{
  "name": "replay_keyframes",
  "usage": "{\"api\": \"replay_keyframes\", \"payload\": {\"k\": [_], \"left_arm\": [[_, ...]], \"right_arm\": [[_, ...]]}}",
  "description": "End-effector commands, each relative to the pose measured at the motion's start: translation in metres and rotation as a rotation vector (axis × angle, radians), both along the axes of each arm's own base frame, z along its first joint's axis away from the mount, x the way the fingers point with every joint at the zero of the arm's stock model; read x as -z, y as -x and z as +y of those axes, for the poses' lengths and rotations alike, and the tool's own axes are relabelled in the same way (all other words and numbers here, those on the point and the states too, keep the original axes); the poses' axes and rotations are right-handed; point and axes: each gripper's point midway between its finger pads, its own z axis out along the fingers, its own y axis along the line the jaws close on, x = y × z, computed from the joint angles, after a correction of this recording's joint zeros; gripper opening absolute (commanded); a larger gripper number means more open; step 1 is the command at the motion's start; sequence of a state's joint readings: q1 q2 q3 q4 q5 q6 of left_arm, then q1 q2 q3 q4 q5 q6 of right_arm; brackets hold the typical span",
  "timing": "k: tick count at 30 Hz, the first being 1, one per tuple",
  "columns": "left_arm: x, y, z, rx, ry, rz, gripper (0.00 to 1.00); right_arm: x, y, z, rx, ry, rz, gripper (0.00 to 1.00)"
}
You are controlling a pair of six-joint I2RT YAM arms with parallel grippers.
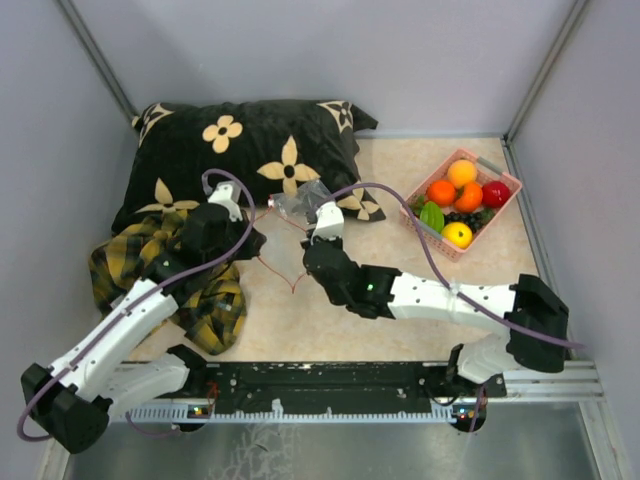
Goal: Place the food in the zip-top bag and seal the zipper
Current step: Open the zipper of the food storage bag.
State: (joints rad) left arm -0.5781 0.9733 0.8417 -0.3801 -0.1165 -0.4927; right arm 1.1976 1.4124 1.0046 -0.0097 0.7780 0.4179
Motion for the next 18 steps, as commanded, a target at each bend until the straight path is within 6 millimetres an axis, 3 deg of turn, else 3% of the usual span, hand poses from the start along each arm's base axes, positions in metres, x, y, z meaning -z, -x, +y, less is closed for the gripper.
{"api": "replay_keyframes", "payload": {"k": [1, 5, 11, 14, 18], "left_arm": [[-0.022, 0.002, 0.023, -0.030, -0.138, -0.011, 0.00], [-0.038, 0.004, 0.040, -0.051, -0.244, 0.000, 0.00], [-0.048, 0.017, 0.062, -0.058, -0.374, 0.069, 0.00], [-0.049, 0.018, 0.058, -0.030, -0.374, 0.085, 0.00], [-0.031, 0.014, 0.034, 0.058, -0.346, 0.141, 0.00]], "right_arm": [[-0.059, -0.003, -0.012, 0.052, -0.094, -0.080, 0.00], [-0.063, 0.000, -0.007, 0.020, -0.122, -0.074, 0.00], [-0.055, 0.011, 0.030, -0.116, -0.197, -0.009, 0.00], [-0.048, 0.013, 0.042, -0.143, -0.212, 0.012, 0.00], [-0.035, 0.010, 0.041, -0.121, -0.187, 0.022, 0.00]]}}
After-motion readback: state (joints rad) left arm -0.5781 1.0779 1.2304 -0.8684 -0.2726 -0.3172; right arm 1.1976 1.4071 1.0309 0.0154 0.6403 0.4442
